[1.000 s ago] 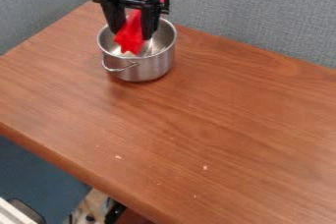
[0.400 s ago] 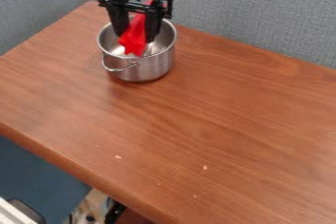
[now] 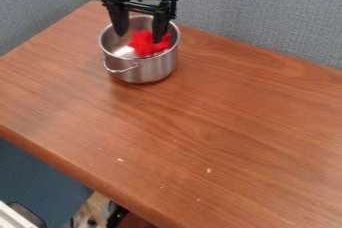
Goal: Put the red object in the metal pot
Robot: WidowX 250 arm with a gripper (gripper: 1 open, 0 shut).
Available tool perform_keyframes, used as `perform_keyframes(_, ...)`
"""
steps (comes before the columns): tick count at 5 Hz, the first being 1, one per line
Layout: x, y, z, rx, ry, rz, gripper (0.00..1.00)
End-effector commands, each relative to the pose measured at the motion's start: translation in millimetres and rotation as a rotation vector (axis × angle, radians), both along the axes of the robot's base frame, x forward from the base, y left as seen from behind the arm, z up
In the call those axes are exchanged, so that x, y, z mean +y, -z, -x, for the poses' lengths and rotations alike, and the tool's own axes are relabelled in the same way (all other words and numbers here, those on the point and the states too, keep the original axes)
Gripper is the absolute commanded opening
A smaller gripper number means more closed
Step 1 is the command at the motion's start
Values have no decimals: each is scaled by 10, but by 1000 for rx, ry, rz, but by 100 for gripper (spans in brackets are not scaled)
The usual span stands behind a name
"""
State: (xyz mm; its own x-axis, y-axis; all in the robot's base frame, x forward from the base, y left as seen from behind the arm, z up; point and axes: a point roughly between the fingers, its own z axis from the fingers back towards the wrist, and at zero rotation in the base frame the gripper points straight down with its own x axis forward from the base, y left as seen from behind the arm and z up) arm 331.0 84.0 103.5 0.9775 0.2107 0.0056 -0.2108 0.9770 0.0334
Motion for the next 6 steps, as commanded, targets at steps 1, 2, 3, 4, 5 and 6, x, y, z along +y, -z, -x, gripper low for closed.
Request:
perform_keyframes(1, 39, -153, -79, -47, 4, -27, 100)
perform_keyframes(2, 91, -133, -140, -48, 2, -43, 100)
perform_keyframes(3, 132, -107, -187, -45, 1, -57, 100)
perform_keyframes(4, 161, -80, -221, -40, 2, -68, 100)
perform_keyframes(5, 182, -56, -247, -34, 3, -76, 100)
perform_keyframes(6, 197, -49, -269, -32, 2, -82, 100)
